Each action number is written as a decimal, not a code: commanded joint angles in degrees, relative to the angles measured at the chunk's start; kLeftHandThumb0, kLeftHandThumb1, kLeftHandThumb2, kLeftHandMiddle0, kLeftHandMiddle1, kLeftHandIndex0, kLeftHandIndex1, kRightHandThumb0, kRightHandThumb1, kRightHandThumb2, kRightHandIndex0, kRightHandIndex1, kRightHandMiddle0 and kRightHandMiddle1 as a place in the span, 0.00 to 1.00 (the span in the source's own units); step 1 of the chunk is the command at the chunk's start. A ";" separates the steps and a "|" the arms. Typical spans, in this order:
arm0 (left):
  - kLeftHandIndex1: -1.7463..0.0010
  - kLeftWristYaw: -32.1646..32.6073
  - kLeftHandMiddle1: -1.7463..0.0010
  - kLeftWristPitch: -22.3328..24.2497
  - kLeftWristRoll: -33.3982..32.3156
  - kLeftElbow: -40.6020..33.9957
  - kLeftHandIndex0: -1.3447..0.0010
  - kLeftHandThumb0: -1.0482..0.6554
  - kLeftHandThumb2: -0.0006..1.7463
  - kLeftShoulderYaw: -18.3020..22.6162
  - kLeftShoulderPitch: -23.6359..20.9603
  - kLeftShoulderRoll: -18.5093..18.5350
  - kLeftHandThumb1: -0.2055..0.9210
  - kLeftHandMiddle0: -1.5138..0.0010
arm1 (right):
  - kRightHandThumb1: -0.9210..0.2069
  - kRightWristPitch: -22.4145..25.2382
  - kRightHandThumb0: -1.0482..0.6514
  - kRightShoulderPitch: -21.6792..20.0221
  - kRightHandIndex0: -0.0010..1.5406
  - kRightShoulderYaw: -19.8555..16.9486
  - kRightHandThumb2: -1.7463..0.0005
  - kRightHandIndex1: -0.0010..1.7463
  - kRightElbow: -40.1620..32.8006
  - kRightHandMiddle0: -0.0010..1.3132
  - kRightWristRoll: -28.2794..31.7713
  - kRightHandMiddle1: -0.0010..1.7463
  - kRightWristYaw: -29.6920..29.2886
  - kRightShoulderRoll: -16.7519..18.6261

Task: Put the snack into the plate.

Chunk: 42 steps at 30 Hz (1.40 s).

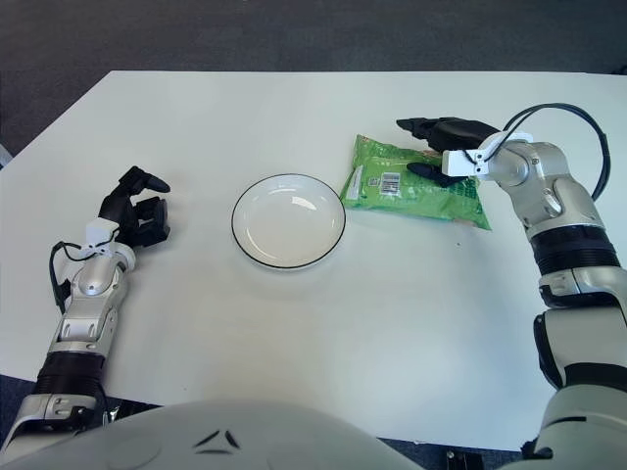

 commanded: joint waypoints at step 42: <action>0.00 0.22 0.00 1.18 -0.04 4.24 0.66 0.37 0.61 -1.29 8.16 -4.10 0.64 0.25 | 0.00 9.03 0.00 12.77 0.00 6.11 0.49 0.00 -9.25 0.00 -5.09 0.00 10.14 0.51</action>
